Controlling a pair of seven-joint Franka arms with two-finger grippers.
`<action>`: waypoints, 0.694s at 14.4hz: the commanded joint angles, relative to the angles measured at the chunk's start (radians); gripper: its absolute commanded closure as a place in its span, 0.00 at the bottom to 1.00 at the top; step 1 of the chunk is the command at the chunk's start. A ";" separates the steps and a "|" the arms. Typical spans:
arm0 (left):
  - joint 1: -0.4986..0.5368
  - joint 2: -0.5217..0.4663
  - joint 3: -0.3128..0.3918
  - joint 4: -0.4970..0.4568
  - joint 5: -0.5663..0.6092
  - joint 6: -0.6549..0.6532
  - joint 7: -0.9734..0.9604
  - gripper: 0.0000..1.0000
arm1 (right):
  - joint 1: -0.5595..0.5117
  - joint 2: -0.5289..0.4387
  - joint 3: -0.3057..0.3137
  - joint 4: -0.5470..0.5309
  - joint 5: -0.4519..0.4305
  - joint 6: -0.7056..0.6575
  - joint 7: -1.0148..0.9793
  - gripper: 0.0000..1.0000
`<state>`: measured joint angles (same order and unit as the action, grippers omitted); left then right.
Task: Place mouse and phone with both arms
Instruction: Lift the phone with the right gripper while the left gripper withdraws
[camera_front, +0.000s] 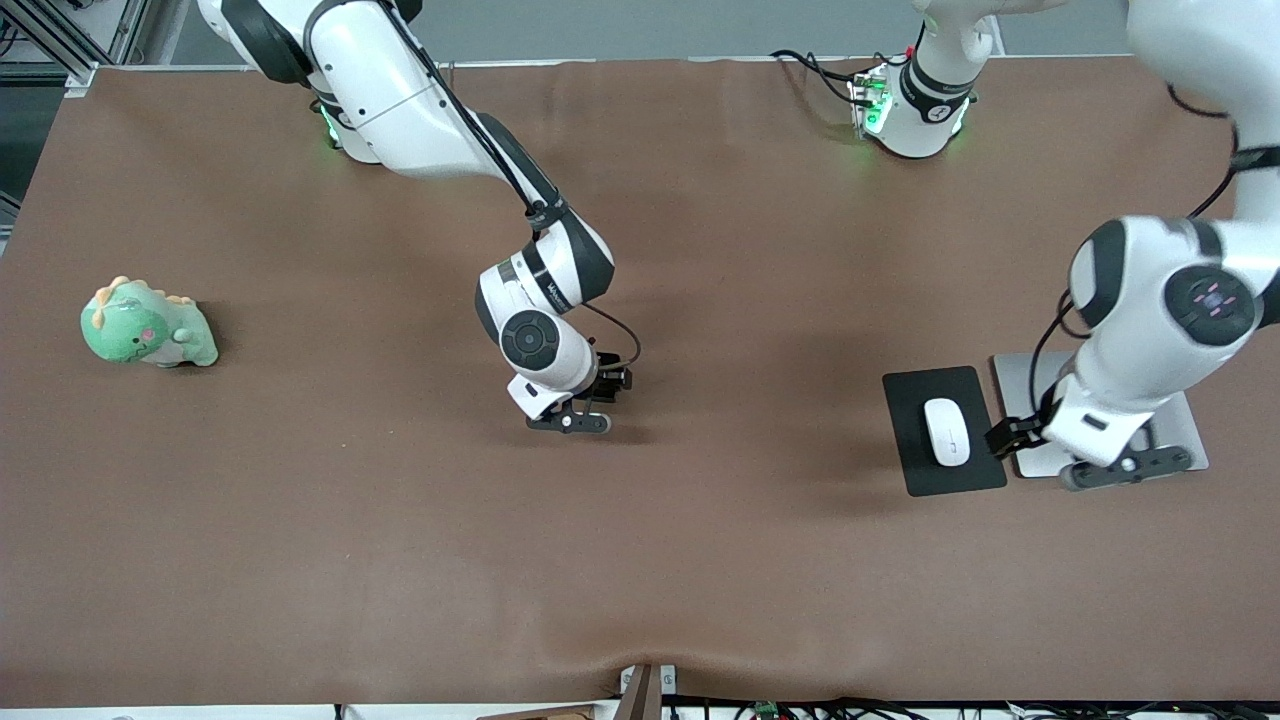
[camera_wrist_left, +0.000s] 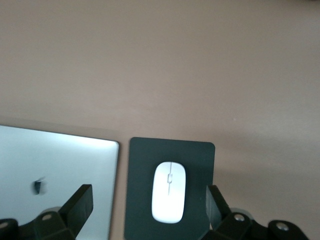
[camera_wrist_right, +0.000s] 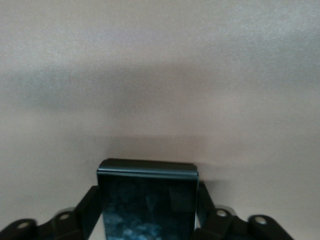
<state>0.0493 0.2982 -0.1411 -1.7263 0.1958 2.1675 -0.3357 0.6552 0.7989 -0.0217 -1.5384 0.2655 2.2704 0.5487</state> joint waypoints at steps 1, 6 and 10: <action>0.009 -0.105 -0.011 0.014 0.005 -0.125 0.004 0.00 | 0.009 0.005 -0.012 0.017 -0.037 -0.023 0.053 1.00; 0.011 -0.241 -0.012 0.096 -0.117 -0.363 0.119 0.00 | -0.054 -0.021 -0.012 0.081 -0.040 -0.161 0.050 1.00; 0.012 -0.309 0.003 0.137 -0.156 -0.480 0.207 0.00 | -0.136 -0.046 -0.012 0.077 -0.042 -0.173 -0.022 1.00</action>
<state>0.0540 0.0232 -0.1403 -1.6035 0.0674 1.7386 -0.1688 0.5699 0.7860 -0.0500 -1.4499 0.2422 2.1216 0.5603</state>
